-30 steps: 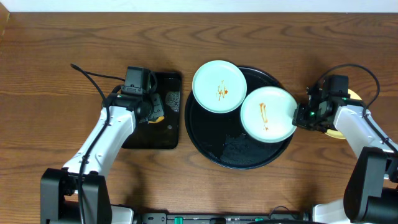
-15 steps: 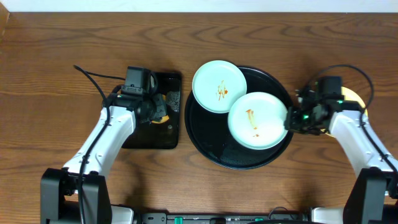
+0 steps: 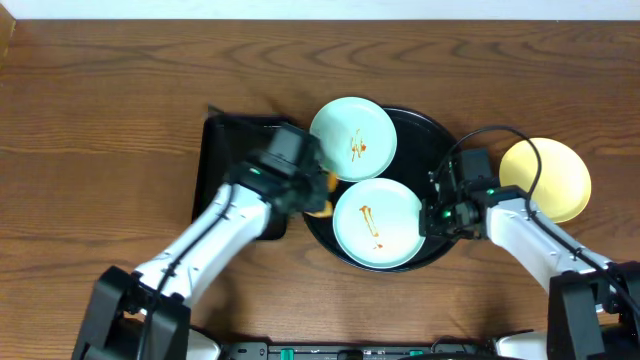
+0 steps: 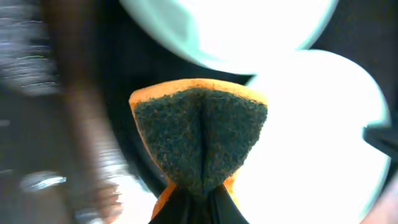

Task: Clean dirty plates on tray and stack at the side

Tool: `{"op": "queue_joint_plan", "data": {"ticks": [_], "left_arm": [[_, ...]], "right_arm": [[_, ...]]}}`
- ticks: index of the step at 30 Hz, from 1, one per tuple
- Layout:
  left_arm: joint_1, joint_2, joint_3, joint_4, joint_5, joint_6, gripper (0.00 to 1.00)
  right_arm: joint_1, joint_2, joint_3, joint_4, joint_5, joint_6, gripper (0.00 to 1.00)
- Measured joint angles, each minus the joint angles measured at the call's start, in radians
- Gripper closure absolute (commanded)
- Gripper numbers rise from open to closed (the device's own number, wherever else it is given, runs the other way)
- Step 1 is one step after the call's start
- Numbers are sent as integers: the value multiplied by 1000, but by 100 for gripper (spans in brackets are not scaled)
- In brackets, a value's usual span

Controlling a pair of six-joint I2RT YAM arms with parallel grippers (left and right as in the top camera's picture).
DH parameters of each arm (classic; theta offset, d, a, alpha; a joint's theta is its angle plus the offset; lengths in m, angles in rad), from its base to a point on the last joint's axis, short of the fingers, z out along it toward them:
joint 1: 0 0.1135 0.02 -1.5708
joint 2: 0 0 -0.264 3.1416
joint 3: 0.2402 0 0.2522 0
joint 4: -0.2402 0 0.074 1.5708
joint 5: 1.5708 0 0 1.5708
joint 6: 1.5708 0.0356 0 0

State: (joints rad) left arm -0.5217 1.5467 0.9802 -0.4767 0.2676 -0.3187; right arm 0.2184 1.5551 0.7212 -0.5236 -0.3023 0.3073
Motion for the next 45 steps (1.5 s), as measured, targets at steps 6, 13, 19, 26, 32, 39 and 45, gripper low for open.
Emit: {"op": "queue_joint_plan", "data": {"ticks": [6, 13, 19, 26, 32, 39, 45], "left_arm": [[-176, 3, 0, 72, -24, -89, 92], [-292, 94, 0, 166, -69, -253, 92], [-340, 224, 0, 259, -62, -322, 92], [-357, 259, 2, 249, -127, -340, 92], [-327, 259, 7, 224, -248, -342, 92], [-259, 259, 10, 201, -288, -328, 92], [-246, 225, 19, 74, -260, -264, 93]], "right_arm": [[14, 0, -5, 14, 8, 27, 99], [17, 0, -5, 15, 11, 35, 99], [17, 0, -5, 14, 11, 41, 99], [19, 0, -5, 10, 11, 42, 99], [21, 0, -5, 5, 6, 43, 99], [21, 0, -5, 4, 5, 46, 99], [21, 0, -5, 3, 5, 45, 99]]}}
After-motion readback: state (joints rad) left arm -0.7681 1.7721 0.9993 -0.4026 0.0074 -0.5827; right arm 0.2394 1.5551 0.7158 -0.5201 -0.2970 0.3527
